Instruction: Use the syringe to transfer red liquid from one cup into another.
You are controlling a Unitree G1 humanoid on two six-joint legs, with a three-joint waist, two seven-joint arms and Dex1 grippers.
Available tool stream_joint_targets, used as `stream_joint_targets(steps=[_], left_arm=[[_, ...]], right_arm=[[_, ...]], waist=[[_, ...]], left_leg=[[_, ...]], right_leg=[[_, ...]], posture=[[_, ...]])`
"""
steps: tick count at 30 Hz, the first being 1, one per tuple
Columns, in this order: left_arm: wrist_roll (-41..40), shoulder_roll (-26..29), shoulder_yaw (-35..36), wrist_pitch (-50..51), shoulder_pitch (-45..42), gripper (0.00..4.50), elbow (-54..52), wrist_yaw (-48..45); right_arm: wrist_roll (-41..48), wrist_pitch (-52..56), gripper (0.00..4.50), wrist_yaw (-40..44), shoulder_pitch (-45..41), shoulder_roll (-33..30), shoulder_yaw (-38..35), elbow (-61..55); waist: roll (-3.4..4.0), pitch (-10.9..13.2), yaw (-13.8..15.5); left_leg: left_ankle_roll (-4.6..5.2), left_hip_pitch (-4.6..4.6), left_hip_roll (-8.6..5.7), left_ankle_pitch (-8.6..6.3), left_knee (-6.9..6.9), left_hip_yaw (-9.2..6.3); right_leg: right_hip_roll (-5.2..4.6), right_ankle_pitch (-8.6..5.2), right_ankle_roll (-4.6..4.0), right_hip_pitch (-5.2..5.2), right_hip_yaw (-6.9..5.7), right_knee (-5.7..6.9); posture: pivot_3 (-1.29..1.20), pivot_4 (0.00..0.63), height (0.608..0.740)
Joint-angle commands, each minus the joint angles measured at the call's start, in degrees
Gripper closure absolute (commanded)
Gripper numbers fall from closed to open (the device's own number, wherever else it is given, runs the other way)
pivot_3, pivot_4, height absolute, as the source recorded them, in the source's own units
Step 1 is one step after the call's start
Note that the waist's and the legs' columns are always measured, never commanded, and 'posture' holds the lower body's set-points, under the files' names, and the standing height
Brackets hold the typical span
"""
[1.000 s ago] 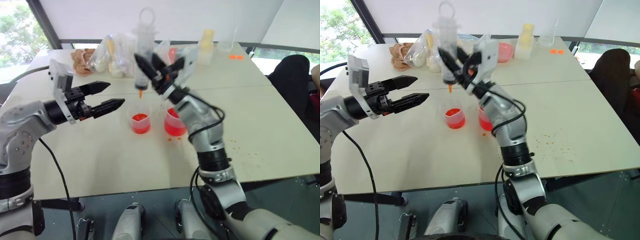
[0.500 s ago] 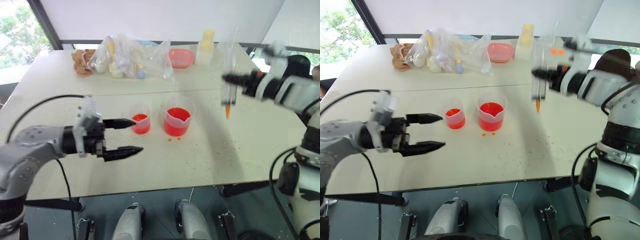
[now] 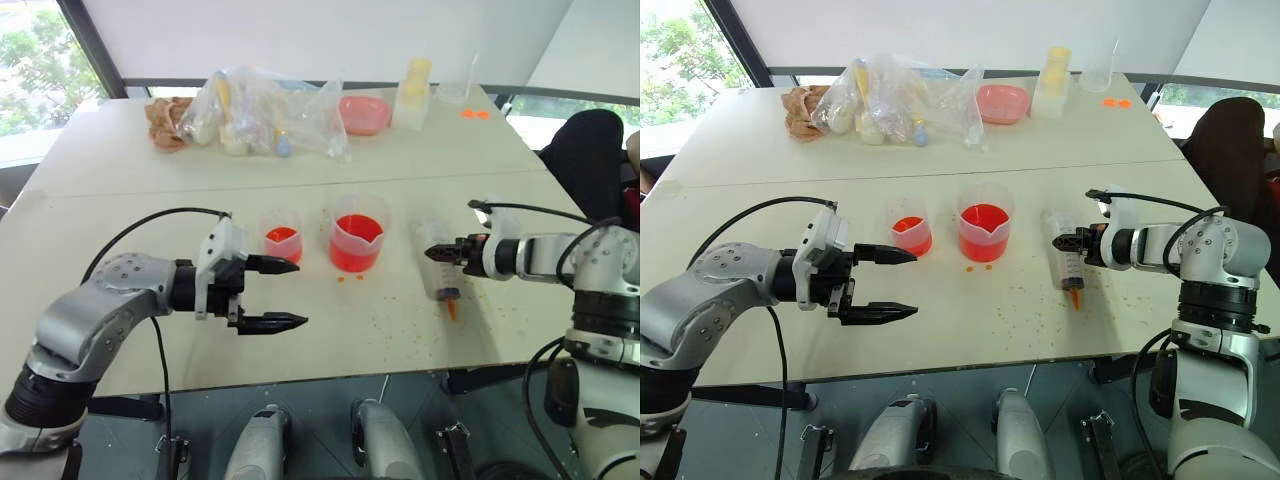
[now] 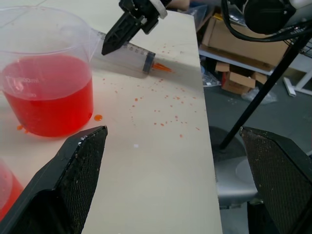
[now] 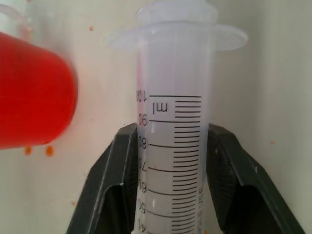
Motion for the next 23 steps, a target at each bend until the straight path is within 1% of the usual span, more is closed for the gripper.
stream_joint_targets(steps=[1,3,4,5,8,12,13,16,18,20,22,23], left_arm=[[-0.1,-0.3,0.7,-0.3,-0.3,0.0,-1.2,0.6],[-0.3,-0.3,0.8,-0.1,-0.3,0.0,-1.3,0.8],[-0.4,-0.3,0.8,-0.1,-0.3,0.0,-1.4,0.9],[-0.4,-0.2,1.0,-0.1,-0.2,0.0,-1.3,0.9],[-0.1,0.4,1.5,0.2,-0.2,0.0,-0.8,1.5],[0.5,0.3,3.5,0.1,0.0,0.0,1.1,3.4],[0.1,0.3,4.4,0.3,0.3,0.0,1.5,3.8],[-2.6,0.4,10.7,2.1,3.5,0.0,3.0,6.4],[-4.6,-0.4,14.7,3.4,4.6,0.0,4.1,8.7],[-5.6,-0.9,17.8,4.0,5.7,0.0,5.3,10.8],[-7.3,-1.5,21.9,4.9,7.6,0.0,5.3,13.0],[-5.9,-1.1,22.4,4.6,9.0,0.0,4.9,14.1]], right_arm=[[-1.9,-1.0,1.18,0.7,1.2,0.1,0.1,-1.8],[-2.4,-1.7,0.13,1.0,1.4,0.7,-0.4,-2.2],[-2.2,-1.6,0.05,1.2,1.3,1.1,-1.3,-2.2],[-1.9,-1.1,0.05,1.3,1.2,1.6,-2.3,-2.3],[-1.8,-1.8,0.05,3.3,2.5,0.4,-2.1,-4.6],[-3.6,-7.9,0.05,8.5,6.7,-5.1,1.7,-10.6],[-2.8,-8.5,0.05,10.2,7.4,-5.9,1.4,-11.9],[-3.1,-15.5,0.05,18.6,13.5,-15.3,0.7,-21.2],[-2.9,-19.0,0.05,22.7,18.2,-18.8,-2.0,-24.5],[-1.0,-20.4,0.05,26.0,22.1,-20.1,-5.8,-26.5],[-1.0,-27.4,0.05,32.4,29.7,-19.8,-11.5,-29.7],[-0.5,-29.7,0.05,34.1,32.7,-18.4,-14.3,-30.0]], waist=[[-0.01,0.0,0.1],[-0.06,0.0,0.0],[-0.07,0.0,0.0],[-0.07,0.0,0.0],[-0.06,0.0,0.0],[-0.05,0.0,0.2],[-0.05,0.0,0.2],[0.02,0.0,0.1],[0.01,0.0,0.1],[-0.09,0.0,0.1],[-0.1,0.0,0.2],[-0.1,0.0,0.2]], left_leg=[[0.0,0.0,0.0,0.0,0.01,-0.01],[0.0,0.01,-0.01,0.0,0.02,0.0],[0.0,0.04,0.0,0.0,0.03,-0.02],[0.0,0.05,0.0,0.0,0.03,-0.02],[0.0,0.06,0.0,0.0,0.04,-0.03],[0.0,0.03,-0.01,0.0,0.02,-0.07],[0.0,0.03,-0.01,0.0,0.02,-0.07],[0.01,0.02,0.02,-0.01,0.02,-0.06],[0.06,0.03,0.06,-0.04,0.0,-0.06],[0.07,0.06,0.08,-0.05,0.0,-0.07],[0.07,0.07,0.12,-0.05,0.01,-0.07],[0.07,0.09,0.15,-0.05,0.03,-0.08]], right_leg=[[0.0,0.0,0.0,0.01,0.0,0.0],[0.0,-0.01,0.01,0.04,0.01,-0.01],[0.0,-0.01,0.01,0.07,0.0,-0.01],[0.01,-0.01,0.0,0.09,0.0,-0.01],[0.01,-0.01,0.0,0.1,-0.01,0.0],[0.0,-0.05,0.06,0.09,-0.01,-0.01],[-0.02,-0.06,0.07,0.09,-0.01,-0.01],[-0.03,-0.07,0.08,0.06,-0.01,0.01],[-0.03,-0.1,0.12,0.05,-0.02,0.01],[0.0,-0.11,0.12,0.07,-0.06,0.01],[0.01,-0.12,0.13,0.11,-0.07,-0.01],[0.01,-0.13,0.14,0.14,-0.07,0.0]], posture=[[0.0,0.15,0.74],[0.0,0.15,0.74],[0.0,0.15,0.74],[0.0,0.15,0.74],[0.0,0.15,0.74],[0.0,0.15,0.74],[0.0,0.15,0.74],[0.0,0.15,0.74],[0.0,0.15,0.74],[0.0,0.15,0.74],[0.0,0.15,0.74],[0.0,0.15,0.74]])
